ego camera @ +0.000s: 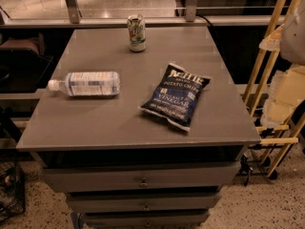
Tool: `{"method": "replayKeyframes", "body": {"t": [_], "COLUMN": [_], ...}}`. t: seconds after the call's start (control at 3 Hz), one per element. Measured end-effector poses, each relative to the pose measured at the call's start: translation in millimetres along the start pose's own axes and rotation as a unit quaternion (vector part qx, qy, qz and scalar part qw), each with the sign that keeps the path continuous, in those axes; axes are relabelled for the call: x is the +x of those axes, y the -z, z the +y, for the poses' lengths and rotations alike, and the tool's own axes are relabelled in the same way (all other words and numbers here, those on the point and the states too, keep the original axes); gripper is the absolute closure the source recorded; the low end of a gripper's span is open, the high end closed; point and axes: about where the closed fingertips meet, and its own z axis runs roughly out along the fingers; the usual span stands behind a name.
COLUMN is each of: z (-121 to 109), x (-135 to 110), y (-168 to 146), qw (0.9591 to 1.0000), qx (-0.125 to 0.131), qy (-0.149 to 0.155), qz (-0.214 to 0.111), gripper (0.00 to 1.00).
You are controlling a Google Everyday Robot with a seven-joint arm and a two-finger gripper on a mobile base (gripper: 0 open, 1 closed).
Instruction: Pick blue chip bag
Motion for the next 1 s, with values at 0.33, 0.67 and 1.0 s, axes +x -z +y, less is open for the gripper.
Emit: {"method": "replayKeyframes", "body": {"t": [0.33,0.67,1.0], "z": [-0.1,-8.6,-25.0], "x": [-0.1,-5.0,-31.9], "y": [0.0,-2.4,-24.1], "qw": [1.0,0.9995,0.9926], "qx": [0.0,0.007,-0.005], "qy": [0.0,0.027,0.114], "qz": [0.0,-0.014,-0.042], "gripper": [0.0,0.0,0.0]}}
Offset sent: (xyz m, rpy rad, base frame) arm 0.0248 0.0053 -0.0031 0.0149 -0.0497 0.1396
